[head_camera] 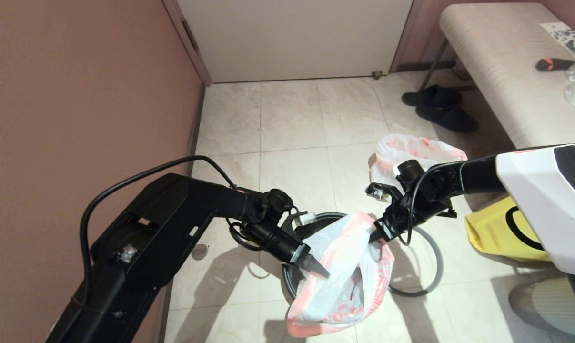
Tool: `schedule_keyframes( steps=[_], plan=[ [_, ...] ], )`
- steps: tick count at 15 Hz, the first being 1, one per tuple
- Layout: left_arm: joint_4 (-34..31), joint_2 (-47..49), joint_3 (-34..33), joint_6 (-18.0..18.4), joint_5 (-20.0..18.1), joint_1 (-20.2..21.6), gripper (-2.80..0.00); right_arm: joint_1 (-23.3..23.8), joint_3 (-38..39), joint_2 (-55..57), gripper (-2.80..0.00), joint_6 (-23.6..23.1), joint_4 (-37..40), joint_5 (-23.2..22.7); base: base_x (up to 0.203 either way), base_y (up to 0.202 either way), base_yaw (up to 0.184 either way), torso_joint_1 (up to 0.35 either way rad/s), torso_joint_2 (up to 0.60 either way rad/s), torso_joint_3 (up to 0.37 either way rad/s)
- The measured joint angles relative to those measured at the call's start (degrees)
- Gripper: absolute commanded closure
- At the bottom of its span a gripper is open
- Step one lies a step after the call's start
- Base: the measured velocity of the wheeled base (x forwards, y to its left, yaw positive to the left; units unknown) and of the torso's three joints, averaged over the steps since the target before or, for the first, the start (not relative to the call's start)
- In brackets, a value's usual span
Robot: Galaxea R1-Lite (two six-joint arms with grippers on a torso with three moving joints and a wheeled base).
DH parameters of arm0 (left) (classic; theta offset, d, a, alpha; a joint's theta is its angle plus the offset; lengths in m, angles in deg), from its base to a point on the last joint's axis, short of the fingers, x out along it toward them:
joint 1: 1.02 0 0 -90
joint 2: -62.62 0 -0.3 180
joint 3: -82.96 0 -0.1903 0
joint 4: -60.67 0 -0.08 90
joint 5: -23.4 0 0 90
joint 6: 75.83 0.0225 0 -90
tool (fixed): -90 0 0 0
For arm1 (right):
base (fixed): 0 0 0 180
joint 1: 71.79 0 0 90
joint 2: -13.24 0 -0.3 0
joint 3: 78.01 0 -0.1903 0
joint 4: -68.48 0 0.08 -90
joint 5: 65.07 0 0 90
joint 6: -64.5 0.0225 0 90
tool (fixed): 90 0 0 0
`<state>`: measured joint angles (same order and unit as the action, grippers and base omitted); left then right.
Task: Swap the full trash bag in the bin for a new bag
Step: Put the new garbage bag on the trash can
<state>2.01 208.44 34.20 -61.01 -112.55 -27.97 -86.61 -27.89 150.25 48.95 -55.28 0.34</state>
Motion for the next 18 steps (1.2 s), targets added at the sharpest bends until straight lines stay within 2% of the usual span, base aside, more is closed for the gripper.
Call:
schedule_keyframes(
  steps=[10, 18],
  plan=[
    [-0.06, -0.41, -0.18, 0.13, 0.03, -0.23, 0.0, 0.0, -0.02, 0.01, 0.0, 0.0, 0.0, -0.07, 0.0, 0.0, 0.0, 0.0, 0.0, 0.0],
    [0.14, -4.73, 0.4, 0.05, 0.5, 7.54, 0.0, 0.33, -0.1, -0.29, 0.0, 0.02, 0.06, -1.37, 0.0, 0.0, 0.0, 0.0, 0.0, 0.0]
  ],
)
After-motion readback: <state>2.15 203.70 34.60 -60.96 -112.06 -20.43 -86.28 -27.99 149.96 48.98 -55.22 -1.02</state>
